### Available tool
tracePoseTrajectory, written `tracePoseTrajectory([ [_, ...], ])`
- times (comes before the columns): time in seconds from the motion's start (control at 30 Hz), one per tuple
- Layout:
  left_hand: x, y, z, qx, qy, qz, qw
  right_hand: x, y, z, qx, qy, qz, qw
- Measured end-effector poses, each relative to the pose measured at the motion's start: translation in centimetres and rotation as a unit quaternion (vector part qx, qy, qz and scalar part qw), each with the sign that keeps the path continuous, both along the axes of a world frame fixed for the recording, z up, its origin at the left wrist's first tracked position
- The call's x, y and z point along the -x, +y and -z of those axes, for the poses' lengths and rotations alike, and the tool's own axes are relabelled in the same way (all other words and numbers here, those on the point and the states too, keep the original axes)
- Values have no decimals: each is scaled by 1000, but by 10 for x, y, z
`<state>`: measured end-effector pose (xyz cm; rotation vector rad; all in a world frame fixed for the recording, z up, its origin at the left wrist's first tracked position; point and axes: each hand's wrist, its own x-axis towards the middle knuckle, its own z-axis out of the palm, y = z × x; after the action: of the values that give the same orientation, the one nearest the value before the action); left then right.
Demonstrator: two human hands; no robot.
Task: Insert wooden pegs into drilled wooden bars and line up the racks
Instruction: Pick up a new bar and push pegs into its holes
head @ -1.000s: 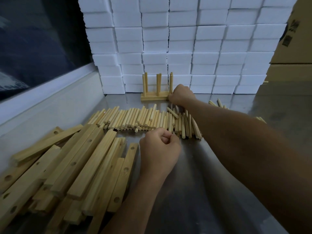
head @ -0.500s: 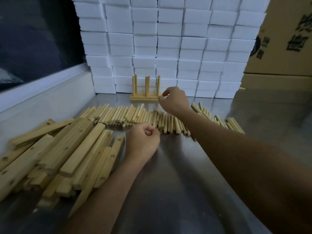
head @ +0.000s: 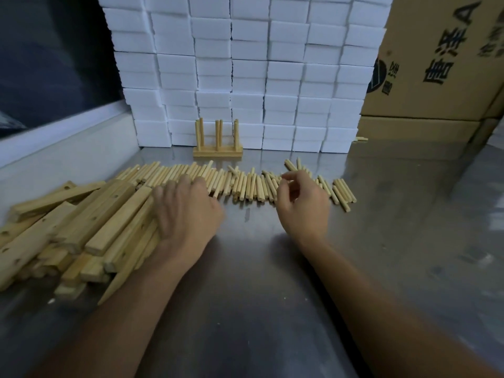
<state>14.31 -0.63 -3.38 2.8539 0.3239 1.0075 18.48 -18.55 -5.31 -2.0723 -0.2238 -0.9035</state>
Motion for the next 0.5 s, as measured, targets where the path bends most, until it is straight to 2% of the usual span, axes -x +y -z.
tracePoseTrajectory([
  [0.1, 4, 6, -7, -20, 89, -77, 993, 0, -1, 0, -14, 13, -2, 1000],
  [0.2, 6, 6, -7, -26, 151, -93, 984, -2, -2, 0, -30, 23, -6, 999],
  [0.3, 5, 0, -5, -28, 135, -49, 989, -2, -2, 1, -35, 35, -10, 999],
  [0.5, 3, -6, 3, 78, 126, 99, 984, -5, -2, 0, -41, 52, -11, 998],
])
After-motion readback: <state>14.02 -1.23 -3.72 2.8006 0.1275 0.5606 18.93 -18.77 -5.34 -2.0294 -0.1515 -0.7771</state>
